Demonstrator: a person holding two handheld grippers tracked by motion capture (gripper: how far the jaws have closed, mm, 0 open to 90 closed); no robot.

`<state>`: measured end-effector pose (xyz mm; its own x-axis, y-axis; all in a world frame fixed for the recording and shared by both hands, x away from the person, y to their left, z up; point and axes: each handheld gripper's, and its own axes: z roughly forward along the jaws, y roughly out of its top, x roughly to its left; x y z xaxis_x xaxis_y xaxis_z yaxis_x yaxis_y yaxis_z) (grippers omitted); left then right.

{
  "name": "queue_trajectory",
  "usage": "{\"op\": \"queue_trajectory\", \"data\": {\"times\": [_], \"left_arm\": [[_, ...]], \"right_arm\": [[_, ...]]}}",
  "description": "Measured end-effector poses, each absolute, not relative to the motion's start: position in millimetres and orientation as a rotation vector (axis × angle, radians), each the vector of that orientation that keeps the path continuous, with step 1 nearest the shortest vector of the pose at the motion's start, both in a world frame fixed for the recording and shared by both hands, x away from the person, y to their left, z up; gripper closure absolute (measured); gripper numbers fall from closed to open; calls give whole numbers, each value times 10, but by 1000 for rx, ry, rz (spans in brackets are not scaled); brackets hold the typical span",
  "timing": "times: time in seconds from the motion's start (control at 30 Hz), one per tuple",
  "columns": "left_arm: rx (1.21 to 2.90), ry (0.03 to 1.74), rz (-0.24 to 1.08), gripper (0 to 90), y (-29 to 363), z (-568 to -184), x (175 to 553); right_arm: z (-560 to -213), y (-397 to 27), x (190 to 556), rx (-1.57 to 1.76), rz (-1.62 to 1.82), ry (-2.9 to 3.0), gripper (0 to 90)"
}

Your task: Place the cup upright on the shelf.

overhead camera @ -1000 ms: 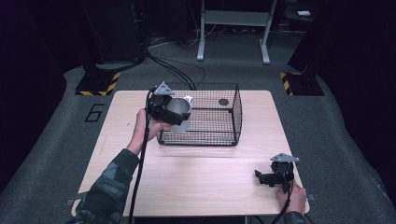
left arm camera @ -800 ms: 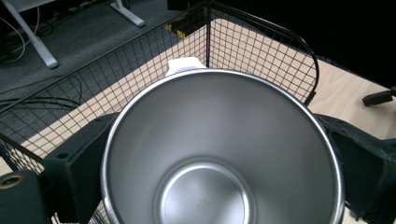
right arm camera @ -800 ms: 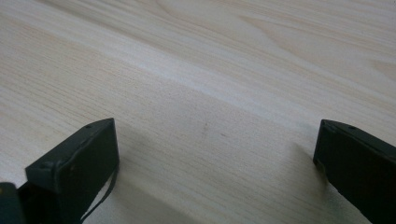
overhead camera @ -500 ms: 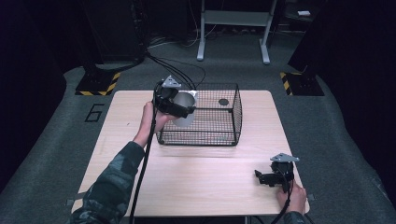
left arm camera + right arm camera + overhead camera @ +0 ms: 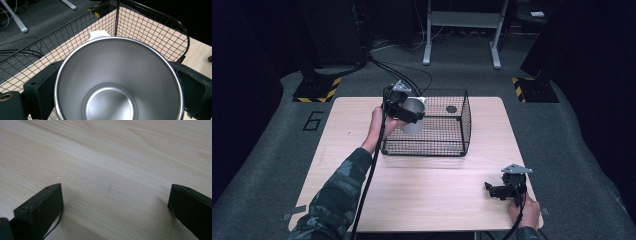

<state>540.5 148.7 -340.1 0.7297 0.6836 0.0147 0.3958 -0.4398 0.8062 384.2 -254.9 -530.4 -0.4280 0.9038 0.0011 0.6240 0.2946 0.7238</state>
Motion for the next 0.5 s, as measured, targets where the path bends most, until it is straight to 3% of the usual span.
{"op": "queue_trajectory", "data": {"times": [0.5], "left_arm": [[2098,856,405,60,1428,-3612,5618]], "right_arm": [[-5304,-2555,3843,1359,922,2165,0]]}}
